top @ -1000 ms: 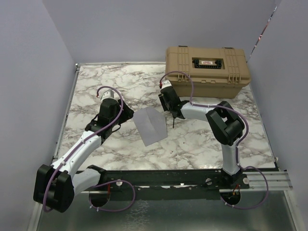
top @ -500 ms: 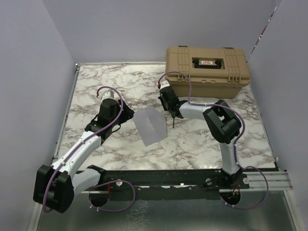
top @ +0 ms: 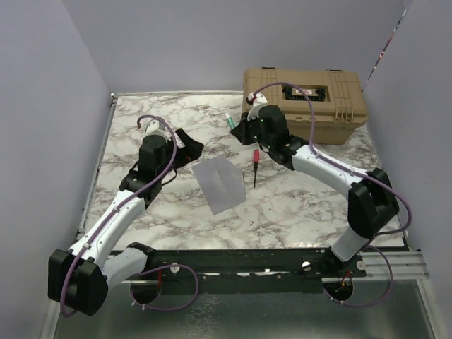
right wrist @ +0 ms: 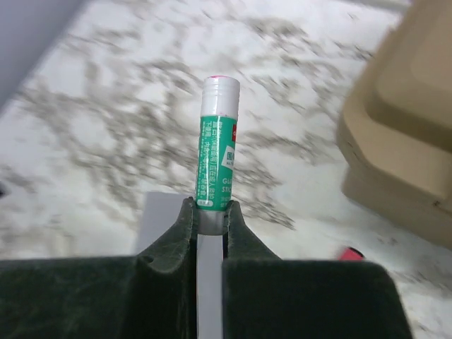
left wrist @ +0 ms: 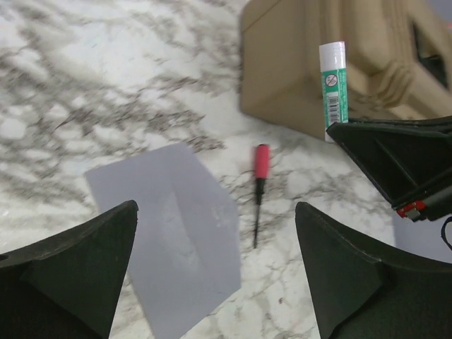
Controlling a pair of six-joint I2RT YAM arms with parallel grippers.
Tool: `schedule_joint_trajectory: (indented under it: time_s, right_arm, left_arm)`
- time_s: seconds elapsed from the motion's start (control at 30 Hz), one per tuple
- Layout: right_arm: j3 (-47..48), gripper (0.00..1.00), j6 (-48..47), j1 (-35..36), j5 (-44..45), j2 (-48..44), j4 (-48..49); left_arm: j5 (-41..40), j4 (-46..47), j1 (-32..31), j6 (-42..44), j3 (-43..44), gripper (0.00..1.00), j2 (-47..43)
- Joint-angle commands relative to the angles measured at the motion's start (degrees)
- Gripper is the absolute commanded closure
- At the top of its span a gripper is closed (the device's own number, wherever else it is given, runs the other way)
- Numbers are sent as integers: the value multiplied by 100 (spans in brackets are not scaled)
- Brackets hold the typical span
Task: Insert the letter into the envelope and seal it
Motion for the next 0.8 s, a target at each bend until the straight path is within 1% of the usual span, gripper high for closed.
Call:
schedule_joint_trajectory:
  time_s: [0.0, 0.17, 0.27, 0.33, 0.4, 0.5, 0.57, 0.77]
  right_arm:
    - [-161, 100, 884, -4, -1817, -668, 589]
    - [-116, 100, 1556, -5, -2843, -970, 1239]
    - [-101, 100, 1790, -4, -3306, -1036, 1555]
    - [-129, 100, 1942, -7, -3489, -1062, 1721]
    - [-164, 100, 2091, -4, -3611, -1068, 1877]
    - [-211, 100, 2279, -8, -3657, -1091, 2104]
    - [-186, 100, 2344, -8, -3696, -1074, 2149]
    - [-224, 100, 2419, -4, -3584, -1086, 2204]
  left_arm:
    - [1034, 1191, 30, -217, 330, 7, -18]
    - [1744, 2796, 31, -651, 371, 6, 90]
    - [1902, 3364, 31, -849, 437, 7, 247]
    - [2008, 3728, 28, -1037, 450, 10, 402]
    - [2174, 4045, 26, -1275, 487, 17, 598]
    - [2324, 4337, 23, -1503, 495, 35, 780]
    - [2332, 4403, 21, -1532, 467, 45, 783]
    - [2459, 4499, 19, -1382, 420, 66, 748]
